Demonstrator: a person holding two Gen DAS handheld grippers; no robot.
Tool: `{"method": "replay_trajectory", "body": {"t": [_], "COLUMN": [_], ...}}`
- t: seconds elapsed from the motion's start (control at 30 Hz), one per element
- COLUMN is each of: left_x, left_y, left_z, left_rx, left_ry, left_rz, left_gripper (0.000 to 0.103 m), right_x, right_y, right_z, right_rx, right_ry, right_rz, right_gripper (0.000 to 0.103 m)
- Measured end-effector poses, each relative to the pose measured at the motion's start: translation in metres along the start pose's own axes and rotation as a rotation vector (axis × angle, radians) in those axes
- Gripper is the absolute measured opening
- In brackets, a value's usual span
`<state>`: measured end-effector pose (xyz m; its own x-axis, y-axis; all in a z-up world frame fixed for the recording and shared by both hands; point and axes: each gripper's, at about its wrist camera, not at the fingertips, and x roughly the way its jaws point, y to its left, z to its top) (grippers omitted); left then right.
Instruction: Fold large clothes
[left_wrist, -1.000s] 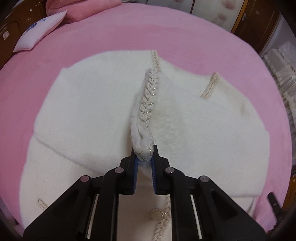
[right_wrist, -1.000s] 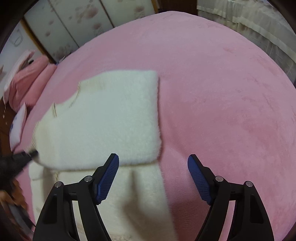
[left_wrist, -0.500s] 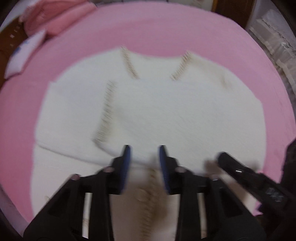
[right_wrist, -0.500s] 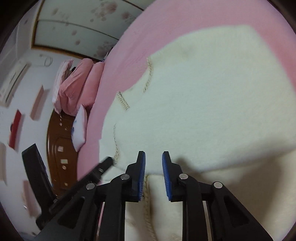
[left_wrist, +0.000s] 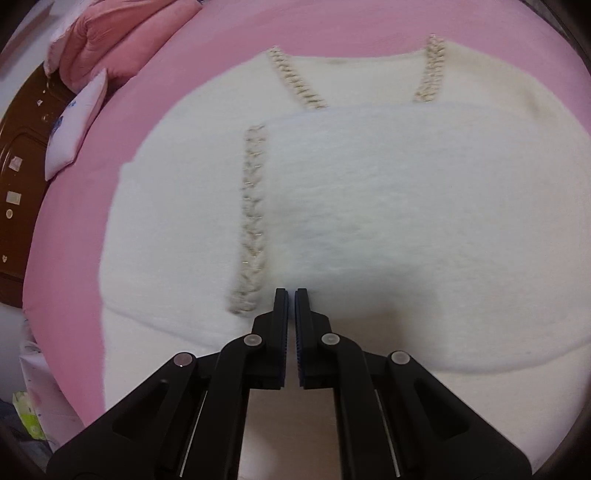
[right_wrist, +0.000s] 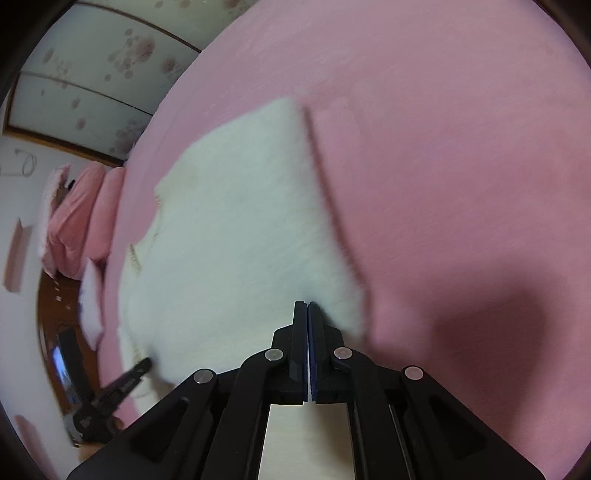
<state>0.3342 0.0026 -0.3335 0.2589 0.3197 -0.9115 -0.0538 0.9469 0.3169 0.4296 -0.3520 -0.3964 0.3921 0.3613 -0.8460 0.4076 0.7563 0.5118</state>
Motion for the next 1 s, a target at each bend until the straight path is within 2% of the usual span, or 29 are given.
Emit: {"method": "replay_trajectory", "body": {"t": [0.03,0.07,0.1,0.13,0.17,0.2,0.23,0.27,0.33,0.43,0.5,0.57,0.63,0.67,0.77,0.87,0.9,1.0], "left_x": [0.0,-0.003,-0.006,-0.013,-0.023,-0.036,-0.045,-0.051,-0.05,-0.036,-0.025,-0.015,-0.005,0.001,0.017,0.029,0.028,0.03], "left_y": [0.003,0.004,0.002,-0.001,-0.004,-0.009,-0.012,-0.017,-0.029,-0.044,-0.048,-0.051,-0.048,-0.041,-0.021,-0.007,-0.003,0.006], "left_z": [0.0,0.0,0.002,0.002,0.003,0.003,0.006,0.009,0.019,0.043,0.06,0.075,0.087,0.094,0.108,0.118,0.115,0.111], "left_rx": [-0.012,-0.022,-0.017,-0.008,0.0,0.009,0.014,0.016,0.017,-0.025,-0.066,-0.074,-0.06,-0.065,-0.103,-0.095,-0.095,-0.136], "left_ry": [-0.004,-0.005,-0.006,-0.027,-0.068,-0.129,-0.168,-0.184,-0.162,-0.125,-0.1,-0.096,-0.111,-0.096,-0.074,-0.076,-0.076,-0.062], "left_rz": [-0.008,-0.008,0.028,0.074,0.082,0.048,-0.003,-0.063,-0.148,-0.164,-0.2,-0.19,-0.132,-0.095,-0.069,-0.031,-0.031,-0.098], "left_gripper": [0.004,0.004,0.004,0.004,0.004,0.004,0.004,0.004,0.004,0.004,0.004,0.004,0.004,0.004,0.004,0.004,0.004,0.004], "right_x": [-0.005,-0.01,-0.012,-0.014,-0.016,-0.018,-0.016,-0.006,0.02,0.07,0.094,0.115,0.127,0.135,0.128,0.114,0.111,0.11], "right_y": [0.002,0.007,0.012,0.018,0.022,0.03,0.038,0.047,0.062,0.071,0.071,0.069,0.059,0.06,0.047,0.025,0.014,-0.008], "right_z": [0.003,0.004,0.004,0.003,0.002,-0.001,-0.002,-0.001,0.003,0.014,0.026,0.048,0.079,0.089,0.133,0.169,0.177,0.186], "right_rx": [-0.043,-0.091,-0.13,-0.173,-0.19,-0.206,-0.22,-0.229,-0.218,-0.046,0.008,0.005,-0.005,-0.022,-0.102,-0.097,-0.077,-0.012], "right_ry": [-0.014,-0.048,-0.076,-0.101,-0.123,-0.146,-0.144,-0.104,-0.018,0.077,0.075,0.044,0.023,0.003,-0.082,-0.152,-0.168,-0.149], "right_rz": [-0.049,-0.134,-0.197,-0.199,-0.161,-0.102,-0.025,0.052,0.163,0.312,0.328,0.308,0.271,0.235,0.086,-0.044,-0.077,-0.054], "right_gripper": [0.001,0.0,0.0,0.0,0.0,0.0,0.0,0.0,0.0,0.0,0.0,0.0,0.0,0.0,0.0,0.001,0.001,0.001]}}
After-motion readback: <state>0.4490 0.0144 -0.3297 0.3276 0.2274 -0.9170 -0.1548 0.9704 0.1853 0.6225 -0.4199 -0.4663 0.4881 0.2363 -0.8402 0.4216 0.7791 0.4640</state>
